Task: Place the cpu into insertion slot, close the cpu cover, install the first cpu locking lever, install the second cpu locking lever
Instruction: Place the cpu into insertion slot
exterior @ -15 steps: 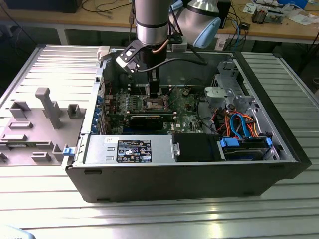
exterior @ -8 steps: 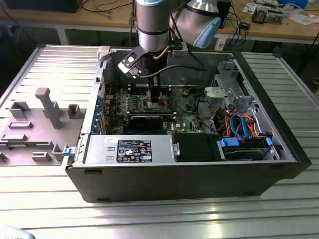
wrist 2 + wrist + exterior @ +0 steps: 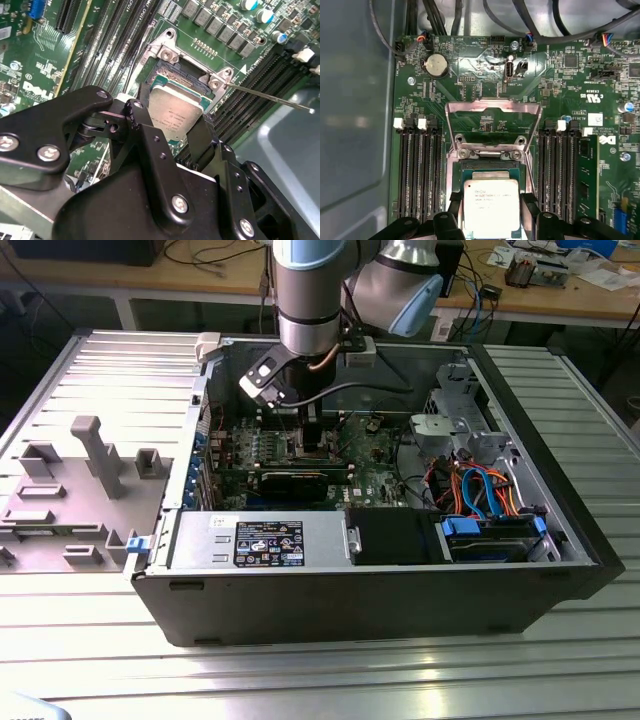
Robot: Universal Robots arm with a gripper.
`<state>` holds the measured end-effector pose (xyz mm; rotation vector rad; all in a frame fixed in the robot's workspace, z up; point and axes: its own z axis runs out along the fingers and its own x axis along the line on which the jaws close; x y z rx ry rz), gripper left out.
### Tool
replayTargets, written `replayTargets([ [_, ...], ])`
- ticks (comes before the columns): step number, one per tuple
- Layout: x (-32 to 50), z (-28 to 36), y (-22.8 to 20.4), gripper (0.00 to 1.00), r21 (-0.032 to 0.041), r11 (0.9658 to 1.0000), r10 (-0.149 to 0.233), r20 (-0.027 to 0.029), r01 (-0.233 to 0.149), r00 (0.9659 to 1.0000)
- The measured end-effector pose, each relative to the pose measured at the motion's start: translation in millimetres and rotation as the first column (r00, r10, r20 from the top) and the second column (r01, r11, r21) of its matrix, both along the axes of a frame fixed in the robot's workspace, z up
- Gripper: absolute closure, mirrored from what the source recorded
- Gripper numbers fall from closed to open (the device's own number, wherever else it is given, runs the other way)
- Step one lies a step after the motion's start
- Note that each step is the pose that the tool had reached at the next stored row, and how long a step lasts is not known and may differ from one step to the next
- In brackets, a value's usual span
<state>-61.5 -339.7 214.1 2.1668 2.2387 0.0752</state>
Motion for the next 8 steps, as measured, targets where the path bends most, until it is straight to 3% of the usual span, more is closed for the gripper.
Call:
replayTargets([
  [3,0.3,-4.7,0.0,0.45,0.0,1.0,-0.003,-0.0004,0.003,1.0],
  [5,0.6,-14.7,0.6,0.45,-0.0003,0.9992,-0.041,-0.0007,0.041,0.9992],
  [8,0.7,-17.9,3.1,0.45,-0.0008,0.999,-0.045,-0.001,0.045,0.999],
])
